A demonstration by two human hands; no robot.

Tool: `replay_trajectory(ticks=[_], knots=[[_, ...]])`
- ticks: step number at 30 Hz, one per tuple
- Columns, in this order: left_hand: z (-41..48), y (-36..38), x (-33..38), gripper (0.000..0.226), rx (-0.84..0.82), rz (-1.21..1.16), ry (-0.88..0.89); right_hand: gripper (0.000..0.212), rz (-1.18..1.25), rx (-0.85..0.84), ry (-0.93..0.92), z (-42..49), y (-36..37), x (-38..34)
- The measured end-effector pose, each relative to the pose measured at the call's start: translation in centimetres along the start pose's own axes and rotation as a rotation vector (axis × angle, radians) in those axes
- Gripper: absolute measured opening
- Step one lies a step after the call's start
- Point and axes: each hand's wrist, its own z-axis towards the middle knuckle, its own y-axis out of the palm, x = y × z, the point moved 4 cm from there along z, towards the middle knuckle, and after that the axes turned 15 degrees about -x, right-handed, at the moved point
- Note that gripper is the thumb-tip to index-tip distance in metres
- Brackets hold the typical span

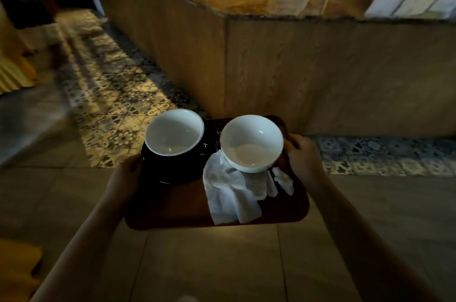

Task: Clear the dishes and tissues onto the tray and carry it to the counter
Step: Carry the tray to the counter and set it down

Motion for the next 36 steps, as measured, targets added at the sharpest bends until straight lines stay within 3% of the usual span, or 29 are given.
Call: replay_trajectory(ticks=[7,18,23,36], knots=[[12.4,2.1,4.5,0.034,-0.105,0.102,-0.002,0.034,0.069,0.065,0.071,8.3,-2.9,1.9],[36.3,3.3,12.4,0.032,-0.264,0.12,0.186,0.039,0.164,0.308,0.152,24.3,-4.8,2.6],[45.4,3.7,16.2,0.02,-0.364,0.138,0.255,0.033,0.174,0.365,0.137,31.2,-6.7,1.3],[63.7,9.1,26.0,0.033,-0.352,0.077,0.282,0.037,0.113,0.37,0.164,51.7,-14.5,4.8]])
